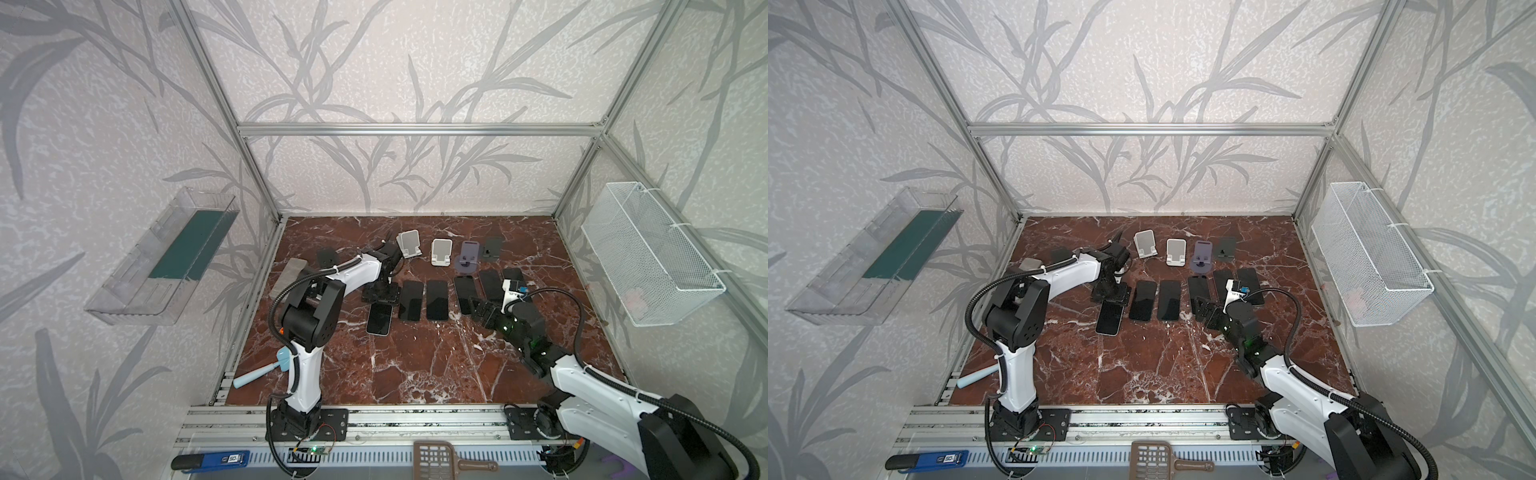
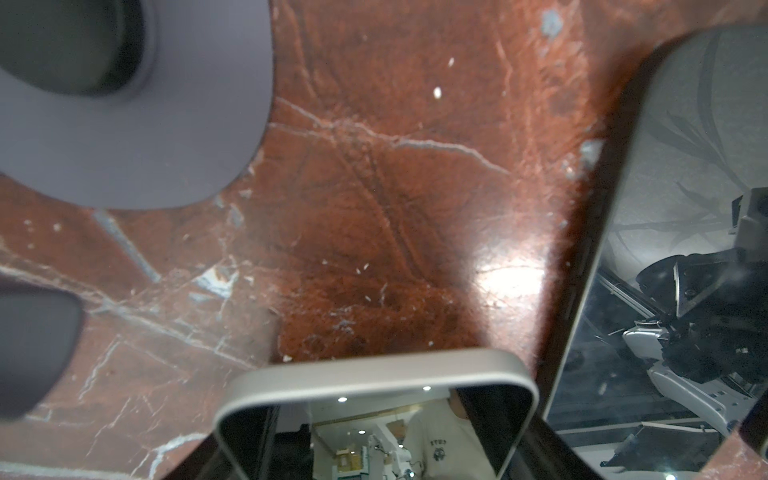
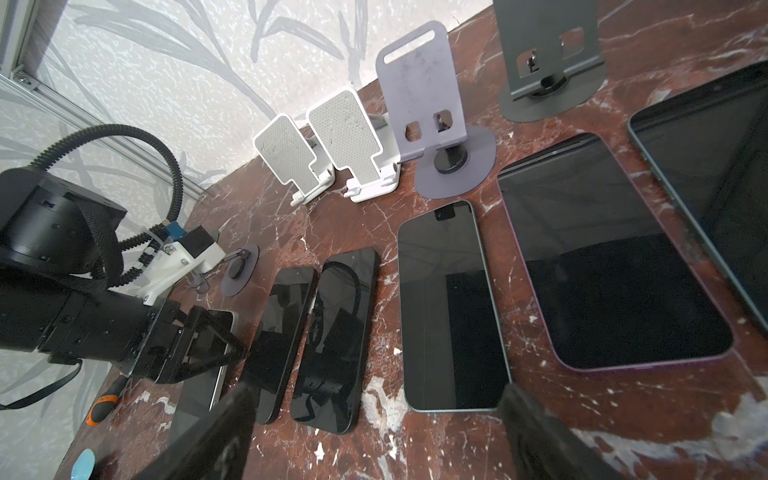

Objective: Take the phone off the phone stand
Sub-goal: 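Lower the held phone flat onto the table beside the flat phones, then open the left gripper and raise it away from the placed phone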

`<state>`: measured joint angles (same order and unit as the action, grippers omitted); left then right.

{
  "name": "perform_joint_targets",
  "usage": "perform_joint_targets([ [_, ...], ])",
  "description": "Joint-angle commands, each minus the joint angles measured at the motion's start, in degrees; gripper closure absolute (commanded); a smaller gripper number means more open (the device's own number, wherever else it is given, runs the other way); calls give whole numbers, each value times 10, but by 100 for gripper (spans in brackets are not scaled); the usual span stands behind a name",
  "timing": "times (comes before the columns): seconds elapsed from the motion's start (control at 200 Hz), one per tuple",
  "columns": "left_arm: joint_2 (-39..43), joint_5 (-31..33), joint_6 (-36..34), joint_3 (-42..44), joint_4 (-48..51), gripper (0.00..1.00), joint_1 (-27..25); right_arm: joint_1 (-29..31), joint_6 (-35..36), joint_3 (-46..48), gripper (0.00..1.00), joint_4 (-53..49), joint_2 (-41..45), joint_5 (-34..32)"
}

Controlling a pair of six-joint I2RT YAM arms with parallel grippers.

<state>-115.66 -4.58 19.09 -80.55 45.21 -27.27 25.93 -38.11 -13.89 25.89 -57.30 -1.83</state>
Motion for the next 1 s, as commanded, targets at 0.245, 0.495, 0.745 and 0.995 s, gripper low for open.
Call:
perform_joint_targets([
  [0.245, -49, -72, 7, 4, 11, 22, -5, 3, -4, -7, 8, 15, 0, 5],
  [0.495, -46, -62, 7, -4, 18, 17, -5, 3, -2, -6, 8, 13, 4, 4],
  [0.745, 19, -16, -13, -41, 50, 15, -4, 3, -1, -7, 8, 13, 4, 4],
  [0.995, 151, 39, -46, -103, 82, 13, -4, 3, 7, -7, 8, 4, 16, -1],
])
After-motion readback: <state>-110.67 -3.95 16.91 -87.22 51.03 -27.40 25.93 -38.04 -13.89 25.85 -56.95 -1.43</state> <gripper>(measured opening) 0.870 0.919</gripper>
